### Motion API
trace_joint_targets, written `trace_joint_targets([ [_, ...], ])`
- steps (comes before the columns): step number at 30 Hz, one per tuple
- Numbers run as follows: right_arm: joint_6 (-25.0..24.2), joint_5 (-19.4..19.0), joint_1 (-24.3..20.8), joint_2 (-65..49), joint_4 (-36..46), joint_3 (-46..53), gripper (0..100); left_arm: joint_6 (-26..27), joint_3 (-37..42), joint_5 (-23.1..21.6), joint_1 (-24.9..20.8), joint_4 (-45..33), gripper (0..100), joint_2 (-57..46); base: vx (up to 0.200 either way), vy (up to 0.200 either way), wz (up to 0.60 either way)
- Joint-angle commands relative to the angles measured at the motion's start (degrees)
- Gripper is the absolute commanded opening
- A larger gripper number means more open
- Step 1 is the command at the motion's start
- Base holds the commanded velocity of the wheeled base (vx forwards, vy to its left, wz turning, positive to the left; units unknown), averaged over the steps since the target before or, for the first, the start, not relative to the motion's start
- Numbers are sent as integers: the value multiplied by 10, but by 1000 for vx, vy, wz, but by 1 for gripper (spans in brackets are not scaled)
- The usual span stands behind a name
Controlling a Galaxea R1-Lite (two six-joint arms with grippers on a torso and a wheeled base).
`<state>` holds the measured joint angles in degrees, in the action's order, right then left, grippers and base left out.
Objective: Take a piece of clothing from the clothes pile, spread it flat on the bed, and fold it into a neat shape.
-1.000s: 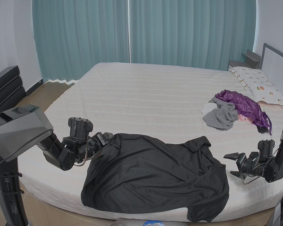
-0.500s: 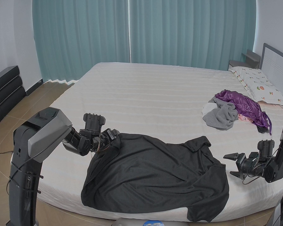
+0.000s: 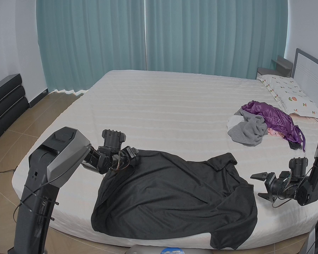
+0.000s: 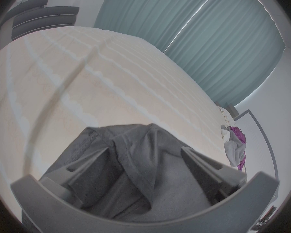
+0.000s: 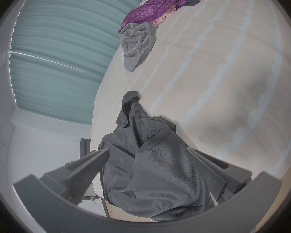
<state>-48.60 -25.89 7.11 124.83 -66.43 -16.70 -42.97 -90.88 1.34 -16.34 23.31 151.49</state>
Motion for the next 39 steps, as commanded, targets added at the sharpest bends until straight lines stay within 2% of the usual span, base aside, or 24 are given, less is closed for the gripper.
trace_joint_targets([
  [1, 0, 0, 0, 1, 0, 1, 100, -3, -25, 3, 5, 0, 0, 21, 0, 0, 0],
  [14, 3, 0, -1, 1, 0, 3, 100, -3, -44, 40, 43, 7, 0, 20, 0, 0, 0],
  [25, 4, 1, -4, 3, 0, 3, 100, -4, -127, 39, 86, 7, 0, 52, 0, 0, 0],
  [30, 4, 5, -9, 9, -1, 3, 100, -4, -163, 39, 92, 9, 0, 73, 0, 0, 0],
  [35, 2, 7, -7, 18, -27, 0, 100, -11, -199, 43, 100, 10, 0, 93, 0, 0, 0],
  [39, 2, 30, -20, 26, -71, -9, 100, -37, -199, 42, 107, 8, 0, 91, 0, 0, 0],
])
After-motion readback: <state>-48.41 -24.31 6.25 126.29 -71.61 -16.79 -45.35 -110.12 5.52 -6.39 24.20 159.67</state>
